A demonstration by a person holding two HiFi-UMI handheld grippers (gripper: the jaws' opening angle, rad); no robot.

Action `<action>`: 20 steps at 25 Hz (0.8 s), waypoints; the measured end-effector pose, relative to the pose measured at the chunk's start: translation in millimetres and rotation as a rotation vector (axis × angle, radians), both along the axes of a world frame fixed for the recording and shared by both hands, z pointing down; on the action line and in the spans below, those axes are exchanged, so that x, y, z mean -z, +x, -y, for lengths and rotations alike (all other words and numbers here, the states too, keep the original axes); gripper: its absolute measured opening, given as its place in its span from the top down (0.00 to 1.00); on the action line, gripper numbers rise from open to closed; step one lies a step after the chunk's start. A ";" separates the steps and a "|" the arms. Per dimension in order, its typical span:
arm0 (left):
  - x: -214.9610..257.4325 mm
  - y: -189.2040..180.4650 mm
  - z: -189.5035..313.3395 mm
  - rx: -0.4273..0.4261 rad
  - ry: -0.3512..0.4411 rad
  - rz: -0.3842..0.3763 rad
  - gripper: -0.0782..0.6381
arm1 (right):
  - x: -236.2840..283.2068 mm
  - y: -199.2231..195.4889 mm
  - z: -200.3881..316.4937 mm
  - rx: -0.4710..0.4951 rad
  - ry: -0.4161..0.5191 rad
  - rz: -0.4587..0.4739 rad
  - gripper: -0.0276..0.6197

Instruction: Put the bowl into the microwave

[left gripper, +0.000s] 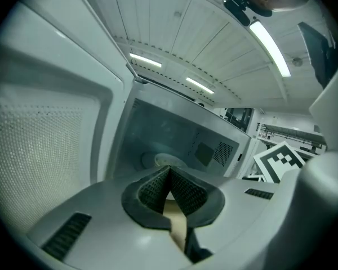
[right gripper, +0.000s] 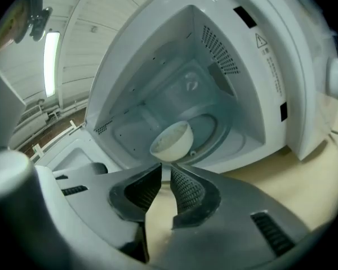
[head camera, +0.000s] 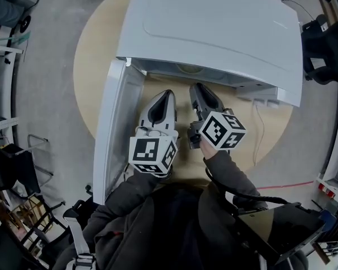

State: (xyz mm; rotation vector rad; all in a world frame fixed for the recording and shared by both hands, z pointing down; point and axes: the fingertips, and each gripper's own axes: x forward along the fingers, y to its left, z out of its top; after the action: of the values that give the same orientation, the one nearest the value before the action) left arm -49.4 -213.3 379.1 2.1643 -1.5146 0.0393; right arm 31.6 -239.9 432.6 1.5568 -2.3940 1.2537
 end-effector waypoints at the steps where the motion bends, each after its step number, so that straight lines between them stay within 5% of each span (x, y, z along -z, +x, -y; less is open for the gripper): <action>1: -0.5 -2.0 0.7 0.006 -0.003 0.000 0.88 | -6.3 -4.8 -3.8 0.022 -0.014 -0.009 0.89; 20: -10.0 -16.6 11.5 0.057 -0.030 -0.006 0.88 | -18.5 -23.9 59.5 0.022 -0.034 0.035 0.93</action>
State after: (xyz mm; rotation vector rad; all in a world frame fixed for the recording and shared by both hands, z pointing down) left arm -66.0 -224.9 389.1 2.0948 -1.5620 0.0351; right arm 7.7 -299.4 451.1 1.5077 -2.3903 1.3209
